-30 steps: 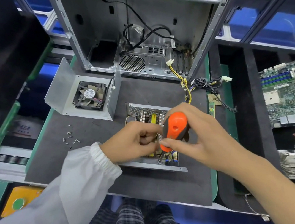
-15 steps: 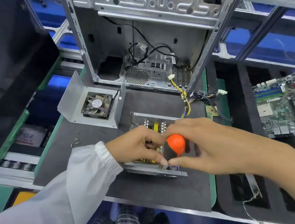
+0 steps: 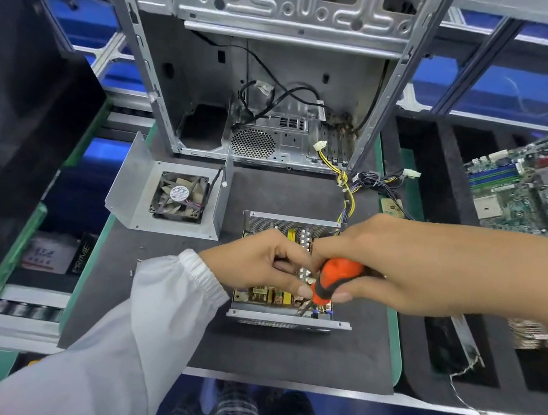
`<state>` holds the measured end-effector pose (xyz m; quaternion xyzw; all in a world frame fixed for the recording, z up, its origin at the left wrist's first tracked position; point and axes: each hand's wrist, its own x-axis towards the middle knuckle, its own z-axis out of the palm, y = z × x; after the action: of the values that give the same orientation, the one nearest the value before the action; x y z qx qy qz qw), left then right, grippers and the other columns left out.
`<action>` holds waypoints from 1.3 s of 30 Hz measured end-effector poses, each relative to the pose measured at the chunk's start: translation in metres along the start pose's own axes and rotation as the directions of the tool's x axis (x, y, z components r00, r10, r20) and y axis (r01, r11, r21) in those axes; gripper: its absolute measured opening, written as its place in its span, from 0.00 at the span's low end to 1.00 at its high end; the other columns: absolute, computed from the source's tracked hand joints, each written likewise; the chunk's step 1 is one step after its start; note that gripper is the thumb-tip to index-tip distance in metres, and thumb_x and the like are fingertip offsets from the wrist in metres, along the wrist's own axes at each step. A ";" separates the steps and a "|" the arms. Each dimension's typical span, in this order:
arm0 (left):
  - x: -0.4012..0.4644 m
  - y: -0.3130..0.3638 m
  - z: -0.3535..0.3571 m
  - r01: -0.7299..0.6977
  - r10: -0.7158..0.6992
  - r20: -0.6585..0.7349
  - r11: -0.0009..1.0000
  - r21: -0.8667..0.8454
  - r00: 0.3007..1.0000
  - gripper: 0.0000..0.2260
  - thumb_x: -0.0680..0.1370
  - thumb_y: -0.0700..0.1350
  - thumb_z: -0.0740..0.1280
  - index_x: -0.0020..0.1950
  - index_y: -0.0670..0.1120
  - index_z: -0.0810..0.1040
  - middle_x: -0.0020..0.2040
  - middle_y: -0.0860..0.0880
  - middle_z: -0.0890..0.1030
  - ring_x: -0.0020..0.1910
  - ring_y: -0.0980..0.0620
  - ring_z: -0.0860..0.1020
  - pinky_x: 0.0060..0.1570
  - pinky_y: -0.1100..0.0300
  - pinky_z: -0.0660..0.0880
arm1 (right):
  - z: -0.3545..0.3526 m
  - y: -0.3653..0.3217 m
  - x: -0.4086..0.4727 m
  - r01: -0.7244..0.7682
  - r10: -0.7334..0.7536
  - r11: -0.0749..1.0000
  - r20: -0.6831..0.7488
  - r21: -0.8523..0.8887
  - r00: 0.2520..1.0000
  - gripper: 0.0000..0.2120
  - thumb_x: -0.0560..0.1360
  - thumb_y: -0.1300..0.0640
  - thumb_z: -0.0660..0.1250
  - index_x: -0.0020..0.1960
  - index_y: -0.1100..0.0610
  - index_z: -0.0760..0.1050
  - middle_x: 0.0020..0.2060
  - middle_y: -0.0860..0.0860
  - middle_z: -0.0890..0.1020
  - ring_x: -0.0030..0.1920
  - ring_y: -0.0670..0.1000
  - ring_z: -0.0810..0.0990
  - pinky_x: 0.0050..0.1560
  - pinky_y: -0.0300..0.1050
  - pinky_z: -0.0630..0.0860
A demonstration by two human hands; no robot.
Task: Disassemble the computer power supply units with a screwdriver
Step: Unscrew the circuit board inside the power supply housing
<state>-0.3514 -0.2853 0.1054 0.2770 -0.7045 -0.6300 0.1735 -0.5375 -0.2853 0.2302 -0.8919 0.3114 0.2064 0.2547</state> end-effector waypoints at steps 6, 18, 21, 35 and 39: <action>0.011 -0.004 -0.003 0.053 -0.053 0.006 0.998 -0.021 0.999 0.13 0.73 0.38 0.74 0.40 0.58 0.84 0.28 0.40 0.63 0.31 0.42 0.58 0.35 0.57 0.58 | -0.003 -0.001 0.006 -0.013 0.022 0.995 0.092 -0.095 0.995 0.12 0.79 0.51 0.62 0.60 0.41 0.69 0.45 0.42 0.68 0.46 0.45 0.67 0.53 0.46 0.71; 0.012 -0.009 -0.003 0.003 -0.002 0.020 0.997 -0.076 1.000 0.17 0.71 0.33 0.75 0.42 0.57 0.81 0.31 0.49 0.59 0.32 0.49 0.58 0.34 0.59 0.58 | 0.005 -0.006 0.007 -0.058 0.060 0.969 -0.001 -0.242 0.998 0.08 0.79 0.44 0.54 0.57 0.42 0.63 0.49 0.43 0.65 0.47 0.48 0.70 0.49 0.43 0.71; 0.011 -0.006 -0.006 -0.011 0.013 0.094 1.000 -0.023 0.995 0.21 0.74 0.35 0.73 0.42 0.65 0.82 0.31 0.48 0.56 0.32 0.49 0.57 0.35 0.56 0.55 | 0.006 -0.002 0.011 0.023 0.009 0.951 0.101 -0.309 0.995 0.16 0.76 0.59 0.60 0.58 0.42 0.67 0.50 0.41 0.60 0.47 0.43 0.58 0.51 0.43 0.69; 0.002 -0.024 -0.011 0.009 -0.011 -0.169 1.000 -0.013 0.985 0.09 0.78 0.39 0.70 0.58 0.44 0.83 0.27 0.50 0.57 0.26 0.55 0.56 0.31 0.67 0.61 | 0.018 0.007 0.005 -0.148 0.133 0.974 -0.098 -0.169 0.986 0.21 0.72 0.36 0.52 0.54 0.46 0.75 0.41 0.45 0.75 0.44 0.44 0.75 0.46 0.41 0.74; -0.005 -0.031 -0.016 -0.011 -0.009 -0.394 0.999 -0.048 0.919 0.07 0.80 0.40 0.67 0.55 0.45 0.84 0.26 0.50 0.60 0.27 0.56 0.59 0.32 0.70 0.61 | 0.020 0.012 0.001 -0.139 0.120 0.978 -0.128 -0.155 0.984 0.24 0.70 0.37 0.48 0.54 0.46 0.74 0.40 0.43 0.75 0.41 0.41 0.71 0.46 0.37 0.70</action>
<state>-0.3320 -0.2966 0.0780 0.3936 -0.6395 -0.5784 0.3187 -0.5489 -0.2818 0.2100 -0.8983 0.3654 0.1941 0.1479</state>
